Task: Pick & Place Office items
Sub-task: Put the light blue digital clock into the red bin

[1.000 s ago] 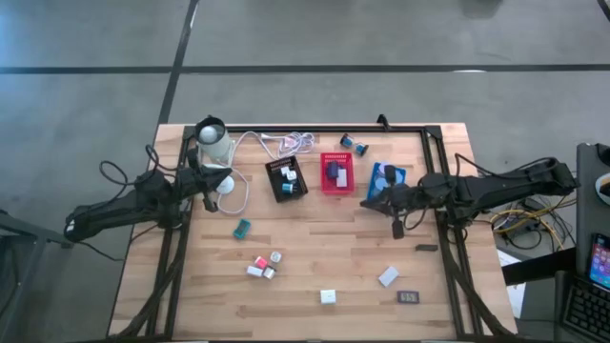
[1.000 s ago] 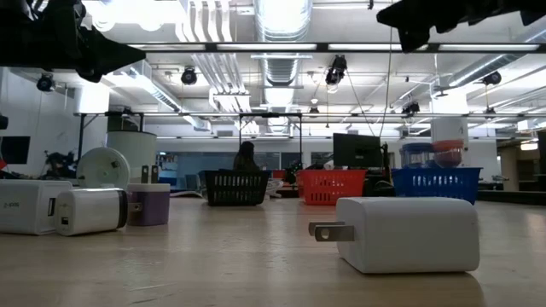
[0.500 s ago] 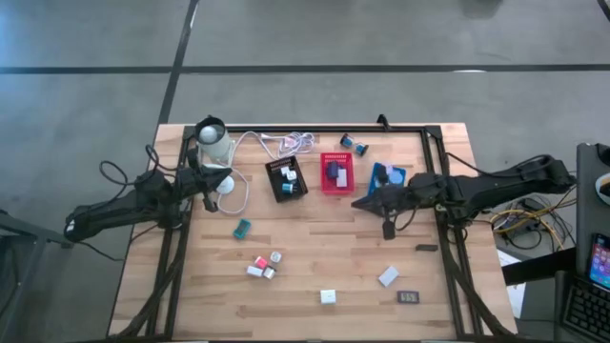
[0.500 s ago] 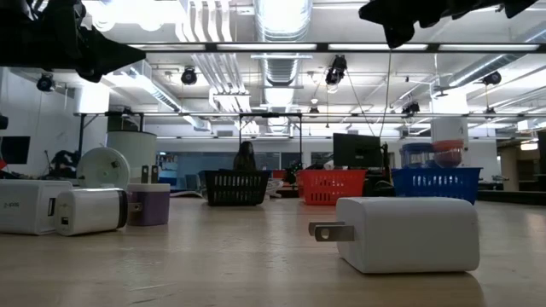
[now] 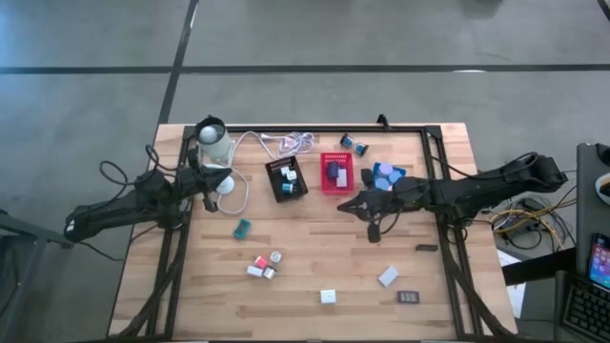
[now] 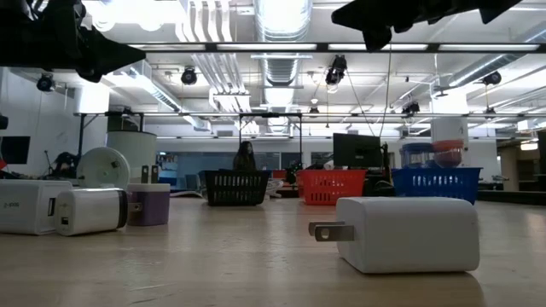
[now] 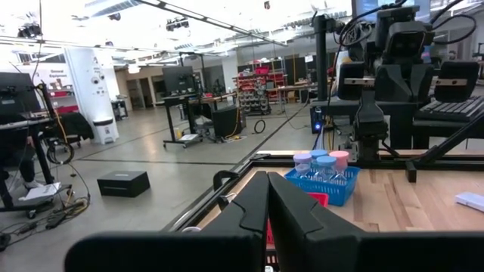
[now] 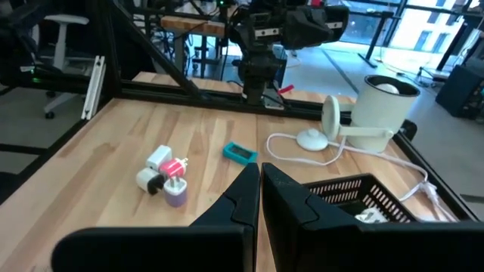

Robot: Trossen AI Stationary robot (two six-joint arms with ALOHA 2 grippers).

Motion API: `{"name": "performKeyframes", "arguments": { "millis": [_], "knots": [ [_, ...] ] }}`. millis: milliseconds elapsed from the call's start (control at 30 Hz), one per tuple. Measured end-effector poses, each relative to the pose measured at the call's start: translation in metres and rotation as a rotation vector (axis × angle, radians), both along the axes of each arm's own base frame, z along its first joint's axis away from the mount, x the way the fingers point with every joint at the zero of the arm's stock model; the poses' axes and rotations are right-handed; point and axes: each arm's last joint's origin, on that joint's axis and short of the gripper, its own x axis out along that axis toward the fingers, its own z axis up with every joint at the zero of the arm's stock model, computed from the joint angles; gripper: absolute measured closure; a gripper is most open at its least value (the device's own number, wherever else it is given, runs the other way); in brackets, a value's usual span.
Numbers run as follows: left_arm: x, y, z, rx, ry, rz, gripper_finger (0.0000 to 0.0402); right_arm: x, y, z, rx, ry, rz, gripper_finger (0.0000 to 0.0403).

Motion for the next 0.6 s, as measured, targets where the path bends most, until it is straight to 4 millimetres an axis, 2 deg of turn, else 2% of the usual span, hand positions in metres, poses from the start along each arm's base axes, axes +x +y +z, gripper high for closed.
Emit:
{"name": "performKeyframes", "arguments": {
  "millis": [600],
  "knots": [
    [0.000, 0.000, 0.000, 0.000, -0.001, 0.001, 0.0388, 0.047, 0.009, 0.008, 0.054, -0.101, 0.097, 0.0392]
  ]
}}
